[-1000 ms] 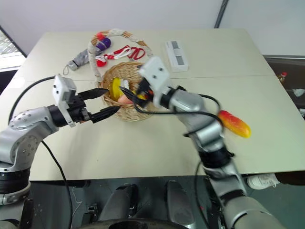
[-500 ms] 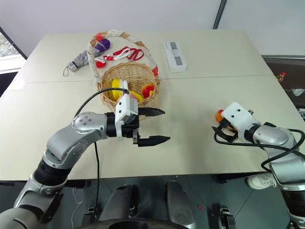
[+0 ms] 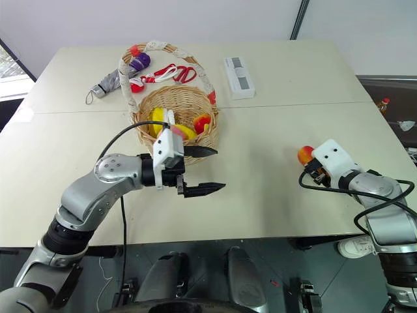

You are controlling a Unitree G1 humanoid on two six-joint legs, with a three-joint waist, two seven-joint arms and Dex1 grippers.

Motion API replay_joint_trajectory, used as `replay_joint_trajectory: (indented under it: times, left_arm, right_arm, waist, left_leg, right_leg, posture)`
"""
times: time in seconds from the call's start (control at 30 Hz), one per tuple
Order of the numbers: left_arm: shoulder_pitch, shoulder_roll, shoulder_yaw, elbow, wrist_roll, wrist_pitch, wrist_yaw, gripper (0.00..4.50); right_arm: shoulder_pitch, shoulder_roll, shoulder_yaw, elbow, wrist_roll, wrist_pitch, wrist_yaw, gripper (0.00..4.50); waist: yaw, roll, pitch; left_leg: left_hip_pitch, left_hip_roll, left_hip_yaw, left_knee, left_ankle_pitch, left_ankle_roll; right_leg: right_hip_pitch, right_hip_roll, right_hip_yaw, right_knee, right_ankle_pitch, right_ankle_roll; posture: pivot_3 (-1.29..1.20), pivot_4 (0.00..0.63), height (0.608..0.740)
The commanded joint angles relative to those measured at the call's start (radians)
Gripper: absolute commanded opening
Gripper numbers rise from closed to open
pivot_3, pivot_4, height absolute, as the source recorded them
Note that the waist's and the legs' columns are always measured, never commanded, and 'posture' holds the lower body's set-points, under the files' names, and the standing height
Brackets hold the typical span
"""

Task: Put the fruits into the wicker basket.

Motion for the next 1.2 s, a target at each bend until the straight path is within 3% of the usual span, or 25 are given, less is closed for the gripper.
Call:
replay_joint_trajectory:
  times: [0.03, 0.2, 0.33, 0.5, 0.7, 0.8, 0.87, 0.9, 1.07, 1.2]
  left_arm:
    - [0.027, 0.025, 0.112, -0.033, -0.041, -0.003, 0.02, 4.5]
    - [0.094, 0.104, 0.294, 0.017, -0.078, -0.031, 0.008, 4.5]
    - [0.139, 0.161, 0.406, 0.04, -0.119, -0.039, -0.021, 4.5]
    - [0.192, 0.192, 0.45, 0.01, -0.122, -0.032, -0.005, 4.5]
    - [0.226, 0.183, 0.45, -0.033, -0.137, -0.03, 0.027, 4.5]
    - [0.227, 0.173, 0.44, -0.057, -0.147, -0.019, 0.049, 4.5]
    - [0.22, 0.17, 0.434, -0.061, -0.15, -0.015, 0.056, 4.5]
    - [0.218, 0.169, 0.432, -0.061, -0.151, -0.013, 0.059, 4.5]
    - [0.184, 0.164, 0.407, -0.044, -0.153, -0.011, 0.06, 4.5]
    - [0.167, 0.15, 0.387, -0.031, -0.159, -0.013, 0.062, 4.5]
  right_arm:
    - [-0.036, -0.017, -0.003, -0.118, 0.028, -0.113, 0.062, 1.73]
    - [-0.165, 0.078, 0.051, -0.299, 0.234, -0.112, 0.174, 1.73]
    - [-0.415, 0.295, 0.241, -0.275, 0.248, -0.047, 0.115, 1.73]
    - [-0.666, 0.497, 0.429, -0.037, 0.1, 0.02, -0.003, 1.73]
    - [-0.805, 0.644, 0.454, 0.226, 0.015, -0.006, -0.099, 1.73]
    - [-0.814, 0.667, 0.443, 0.245, 0.012, -0.032, -0.097, 3.02]
    - [-0.81, 0.673, 0.432, 0.223, 0.007, -0.054, -0.106, 4.17]
    - [-0.807, 0.673, 0.429, 0.217, 0.001, -0.067, -0.112, 4.47]
    - [-0.675, 0.592, 0.344, -0.067, 0.141, -0.058, 0.013, 4.47]
    - [-0.495, 0.539, 0.197, -0.262, 0.324, 0.091, 0.03, 4.47]
  waist:
    - [-0.001, 0.0, 0.0]
    - [-0.003, 0.0, 0.0]
    - [-0.004, 0.0, 0.001]
    - [0.003, -0.001, 0.0]
    - [0.008, -0.001, 0.0]
    - [0.005, -0.001, 0.0]
    - [0.001, -0.001, 0.0]
    - [0.0, -0.001, 0.0]
    - [0.003, -0.001, 0.0]
    - [0.003, -0.001, 0.0]
  left_leg:
    - [0.0, 0.0, 0.0, 0.0, 0.0, 0.0]
    - [0.001, 0.003, 0.0, 0.0, 0.0, 0.0]
    - [0.003, 0.004, -0.001, -0.001, 0.0, 0.0]
    - [0.0, 0.004, -0.002, -0.001, 0.001, -0.002]
    - [-0.004, 0.0, -0.002, -0.001, 0.001, -0.003]
    - [-0.004, 0.0, -0.002, -0.001, 0.001, -0.002]
    - [-0.005, 0.0, -0.002, -0.001, 0.001, -0.002]
    - [-0.005, 0.0, -0.002, -0.001, 0.001, -0.002]
    - [-0.005, 0.001, -0.003, -0.002, 0.001, -0.002]
    - [-0.005, 0.001, -0.004, -0.002, 0.001, -0.002]
  right_leg:
    - [0.0, 0.001, 0.0, 0.0, 0.0, 0.0]
    - [0.0, 0.003, 0.0, 0.001, 0.0, -0.001]
    - [0.0, 0.004, 0.0, 0.001, 0.002, -0.003]
    - [-0.001, 0.001, -0.002, 0.001, 0.001, -0.003]
    - [-0.004, -0.007, -0.005, 0.001, 0.002, -0.003]
    - [-0.005, -0.008, -0.005, 0.001, 0.002, -0.003]
    - [-0.005, -0.008, -0.005, 0.001, 0.002, -0.003]
    - [-0.005, -0.007, -0.005, 0.001, 0.002, -0.003]
    - [-0.005, -0.007, -0.005, 0.001, 0.002, -0.003]
    - [-0.005, -0.007, -0.006, 0.001, 0.002, -0.003]
  posture:
    - [0.0, 0.15, 0.74]
    - [0.0, 0.15, 0.74]
    - [0.0, 0.15, 0.74]
    - [0.0, 0.15, 0.74]
    - [0.0, 0.15, 0.74]
    - [0.0, 0.15, 0.74]
    - [0.0, 0.15, 0.74]
    - [0.0, 0.15, 0.74]
    - [0.0, 0.15, 0.74]
    - [0.0, 0.15, 0.74]
